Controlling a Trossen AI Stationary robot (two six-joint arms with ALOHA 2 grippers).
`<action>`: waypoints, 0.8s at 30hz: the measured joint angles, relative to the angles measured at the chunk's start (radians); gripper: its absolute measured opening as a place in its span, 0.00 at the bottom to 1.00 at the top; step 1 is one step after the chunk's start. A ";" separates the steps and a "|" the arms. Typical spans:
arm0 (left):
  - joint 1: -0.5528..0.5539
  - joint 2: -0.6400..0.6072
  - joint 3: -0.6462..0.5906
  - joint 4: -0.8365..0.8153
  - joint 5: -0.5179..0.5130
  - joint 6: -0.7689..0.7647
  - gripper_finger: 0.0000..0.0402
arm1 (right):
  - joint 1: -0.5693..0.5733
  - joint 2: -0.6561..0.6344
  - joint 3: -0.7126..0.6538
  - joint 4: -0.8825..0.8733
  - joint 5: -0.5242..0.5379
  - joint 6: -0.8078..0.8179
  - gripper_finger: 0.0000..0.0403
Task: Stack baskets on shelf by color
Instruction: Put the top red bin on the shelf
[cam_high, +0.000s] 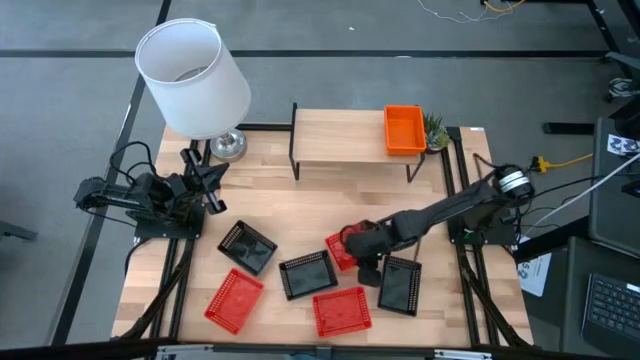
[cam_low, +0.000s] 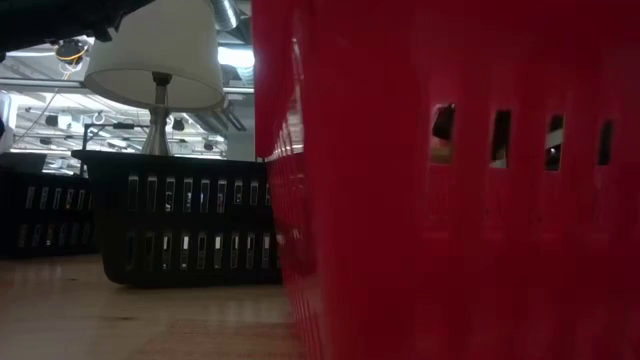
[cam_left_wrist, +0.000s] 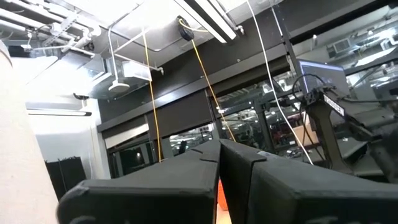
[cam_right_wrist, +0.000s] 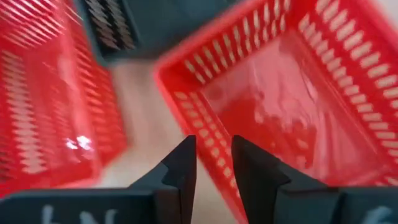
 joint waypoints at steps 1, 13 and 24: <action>0.000 0.000 0.000 -0.003 0.000 0.000 0.00 | 0.000 0.022 0.024 -0.038 0.001 -0.014 0.25; 0.000 0.000 0.000 -0.021 0.000 0.001 0.00 | -0.062 0.119 0.256 -0.546 0.369 -0.068 0.25; 0.000 0.000 0.000 -0.028 0.000 0.001 0.00 | -0.167 0.117 0.311 -0.432 0.253 -0.131 0.25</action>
